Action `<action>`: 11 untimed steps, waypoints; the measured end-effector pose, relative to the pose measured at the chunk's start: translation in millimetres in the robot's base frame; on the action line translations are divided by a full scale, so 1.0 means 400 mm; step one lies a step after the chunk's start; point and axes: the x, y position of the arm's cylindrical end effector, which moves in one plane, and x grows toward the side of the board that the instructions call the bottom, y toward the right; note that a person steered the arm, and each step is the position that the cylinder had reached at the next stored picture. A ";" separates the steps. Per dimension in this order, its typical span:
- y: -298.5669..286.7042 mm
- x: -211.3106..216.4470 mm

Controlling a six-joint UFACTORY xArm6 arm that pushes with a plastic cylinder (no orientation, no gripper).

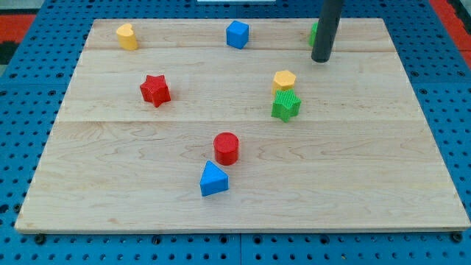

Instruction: Slide the yellow hexagon diagonally top left to the green star

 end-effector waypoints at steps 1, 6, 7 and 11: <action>0.044 0.008; -0.007 0.137; -0.052 0.031; -0.151 0.077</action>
